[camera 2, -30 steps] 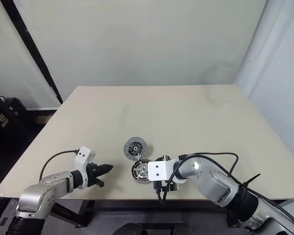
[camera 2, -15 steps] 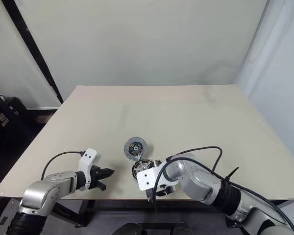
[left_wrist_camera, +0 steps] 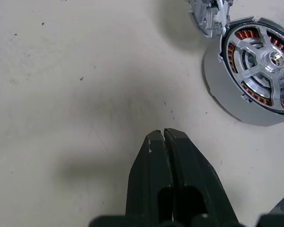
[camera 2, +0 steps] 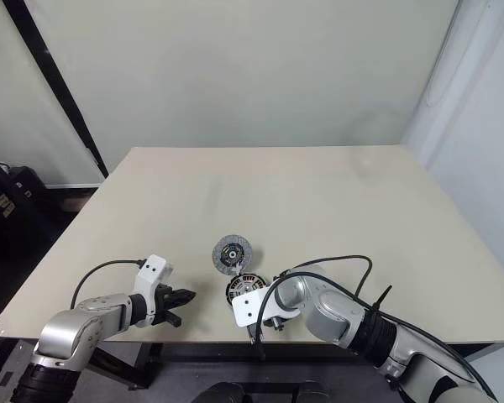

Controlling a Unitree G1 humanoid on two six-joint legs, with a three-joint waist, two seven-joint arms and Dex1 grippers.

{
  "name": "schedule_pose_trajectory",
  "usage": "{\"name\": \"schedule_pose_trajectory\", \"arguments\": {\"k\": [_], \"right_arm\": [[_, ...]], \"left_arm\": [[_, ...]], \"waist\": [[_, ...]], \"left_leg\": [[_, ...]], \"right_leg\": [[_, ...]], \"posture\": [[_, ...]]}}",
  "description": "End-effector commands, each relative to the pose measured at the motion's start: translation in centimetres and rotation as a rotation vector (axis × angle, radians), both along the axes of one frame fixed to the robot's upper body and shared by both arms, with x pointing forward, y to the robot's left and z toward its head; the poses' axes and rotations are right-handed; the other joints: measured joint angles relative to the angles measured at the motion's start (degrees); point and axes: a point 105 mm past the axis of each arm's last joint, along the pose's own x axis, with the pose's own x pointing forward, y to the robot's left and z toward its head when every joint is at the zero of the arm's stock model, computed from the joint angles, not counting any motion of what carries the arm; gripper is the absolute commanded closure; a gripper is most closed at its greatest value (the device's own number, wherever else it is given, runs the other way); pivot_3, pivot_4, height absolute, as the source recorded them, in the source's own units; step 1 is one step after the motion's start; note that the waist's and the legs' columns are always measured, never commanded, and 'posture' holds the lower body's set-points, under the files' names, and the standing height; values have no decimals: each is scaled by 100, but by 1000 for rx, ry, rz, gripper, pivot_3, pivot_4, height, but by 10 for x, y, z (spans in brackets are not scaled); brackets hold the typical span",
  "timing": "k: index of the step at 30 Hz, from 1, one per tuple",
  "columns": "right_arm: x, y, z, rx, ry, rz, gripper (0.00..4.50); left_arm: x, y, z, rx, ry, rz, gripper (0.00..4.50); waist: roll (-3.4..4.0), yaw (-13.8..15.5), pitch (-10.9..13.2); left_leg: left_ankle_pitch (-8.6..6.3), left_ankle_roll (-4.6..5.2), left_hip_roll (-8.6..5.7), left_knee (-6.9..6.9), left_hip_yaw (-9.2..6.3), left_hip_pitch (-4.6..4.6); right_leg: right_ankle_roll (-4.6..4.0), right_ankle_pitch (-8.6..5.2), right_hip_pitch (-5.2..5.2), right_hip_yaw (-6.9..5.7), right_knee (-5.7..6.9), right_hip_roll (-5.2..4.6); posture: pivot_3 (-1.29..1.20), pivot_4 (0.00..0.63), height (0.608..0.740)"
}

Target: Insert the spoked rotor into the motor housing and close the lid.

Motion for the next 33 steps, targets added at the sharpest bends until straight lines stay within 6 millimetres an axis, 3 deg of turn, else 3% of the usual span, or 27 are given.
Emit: {"name": "schedule_pose_trajectory", "arguments": {"k": [1,3,5,11,17,24,28,33], "right_arm": [[5,3,6,31,-36,-12,3439],[6,4,6,34,-38,-15,4165],[6,5,6,40,-43,-20,4385],[7,14,12,130,-15,-102,4411],[1,38,24,338,113,-315,4411],[14,61,31,546,278,-632,4412],[23,61,27,583,312,-753,4412],[22,60,21,563,309,-761,4412]], "left_arm": [[3,-3,12,-4,-48,-23,4500],[3,-3,12,-6,-49,-24,4500],[3,-4,12,-7,-51,-27,4500],[3,-4,11,-7,-57,-30,4500],[3,-5,9,-3,-59,-31,4500],[3,-7,7,-3,-61,-39,4500],[3,-8,7,-3,-65,-41,4500],[4,-8,8,0,-74,-34,4500]], "waist": [[-1,0,0],[-5,0,-3],[-5,-1,-3],[-6,-4,-4],[-7,-7,-5],[-6,-5,-5],[-3,-5,-4],[-1,-5,-4]], "left_leg": [[0,0,0,0,0,0],[0,0,0,-1,-1,1],[-2,-3,2,-1,-3,2],[-1,-4,5,2,2,7],[-5,-14,23,1,2,9],[-7,-42,80,4,7,-4],[1,-67,86,-1,9,-5],[1,-84,86,3,14,-2]], "right_leg": [[0,0,0,0,0,0],[0,0,1,0,0,0],[0,0,1,-1,0,1],[0,0,3,0,3,3],[-6,4,-4,4,11,24],[-48,29,-40,15,11,93],[-72,44,-49,11,13,99],[-73,45,-47,10,14,98]], "posture": [[0,0,740],[0,0,740],[0,0,740],[0,0,740],[0,0,740],[0,0,740],[0,0,740],[0,0,740]]}}
